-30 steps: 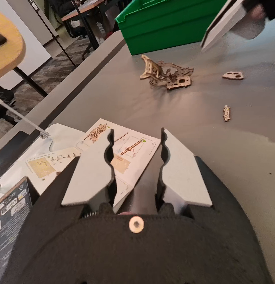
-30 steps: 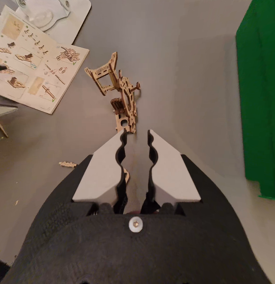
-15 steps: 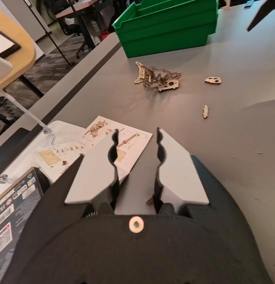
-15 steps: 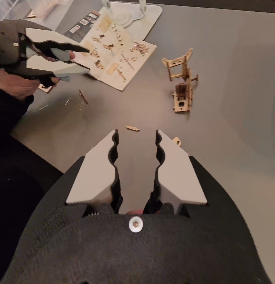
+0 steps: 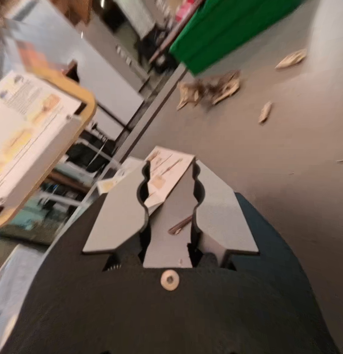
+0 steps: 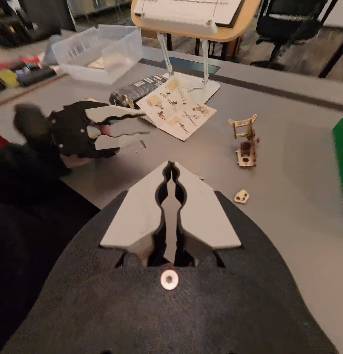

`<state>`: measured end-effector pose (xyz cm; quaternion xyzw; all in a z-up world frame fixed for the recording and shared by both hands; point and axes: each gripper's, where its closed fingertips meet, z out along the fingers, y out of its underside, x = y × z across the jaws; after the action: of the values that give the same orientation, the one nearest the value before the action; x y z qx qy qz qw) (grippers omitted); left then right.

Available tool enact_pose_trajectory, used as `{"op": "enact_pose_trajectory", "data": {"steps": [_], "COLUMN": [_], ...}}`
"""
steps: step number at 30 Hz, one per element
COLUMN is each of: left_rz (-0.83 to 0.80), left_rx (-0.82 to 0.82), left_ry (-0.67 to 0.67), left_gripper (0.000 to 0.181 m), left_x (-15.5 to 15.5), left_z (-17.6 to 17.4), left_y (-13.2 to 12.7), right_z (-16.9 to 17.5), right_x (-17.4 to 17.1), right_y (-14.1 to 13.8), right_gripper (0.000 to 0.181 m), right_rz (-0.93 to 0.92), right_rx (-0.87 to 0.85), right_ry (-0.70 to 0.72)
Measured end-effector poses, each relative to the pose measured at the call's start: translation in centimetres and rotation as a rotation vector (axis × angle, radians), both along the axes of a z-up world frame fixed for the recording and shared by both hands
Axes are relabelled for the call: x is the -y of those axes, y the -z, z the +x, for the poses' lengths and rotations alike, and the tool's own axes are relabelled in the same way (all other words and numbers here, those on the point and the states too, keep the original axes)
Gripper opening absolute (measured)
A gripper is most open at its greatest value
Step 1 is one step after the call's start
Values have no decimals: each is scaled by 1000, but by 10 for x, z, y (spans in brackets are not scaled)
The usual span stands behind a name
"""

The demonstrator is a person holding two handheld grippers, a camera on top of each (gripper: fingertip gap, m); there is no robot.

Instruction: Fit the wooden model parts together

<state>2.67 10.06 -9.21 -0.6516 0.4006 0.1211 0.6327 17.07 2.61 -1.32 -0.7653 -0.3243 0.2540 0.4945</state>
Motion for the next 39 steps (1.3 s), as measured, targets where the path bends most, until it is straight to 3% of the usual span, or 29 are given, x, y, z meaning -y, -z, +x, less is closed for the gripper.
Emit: {"op": "enact_pose_trajectory", "data": {"steps": [2,6,12,16,20,25,28,32,35,39], "left_rz": [-7,-94,-48,-21,35,150,133,46,-8,-31], "left_rx": [-15,-168,-269,-309,-256,-131,-3,85,175,189], "left_ry": [-67,-122,-258,-306,-350,-331,-292,-238,-168,-117], "left_gripper": [43,65,49,43,34,16,23,33,45,45], "left_x": [-11,-24,-37,-40,-39,-22,-10,-2,4,8], "left_z": [-12,-16,-32,-39,-47,-54,-61,-67,-56,-40], "left_y": [3,31,35,35,21,-17,-31,-22,-21,-17], "right_z": [1,-2,-19,-32,-28,-11,-23,-40,-41,-46], "right_x": [-4,-18,-26,-13,8,27,32,42,46,32], "right_y": [0,4,-11,-19,-17,-13,2,18,29,43], "right_gripper": [0,0,0,0,0,0,3,10,11,10], "right_rz": [62,46,45,102,84,146,106,66,-6,-47], "right_rx": [44,59,21,44,45,110,129,186,153,125], "right_ry": [5,-7,-58,-115,-149,-131,-143,-149,-127,-106]}}
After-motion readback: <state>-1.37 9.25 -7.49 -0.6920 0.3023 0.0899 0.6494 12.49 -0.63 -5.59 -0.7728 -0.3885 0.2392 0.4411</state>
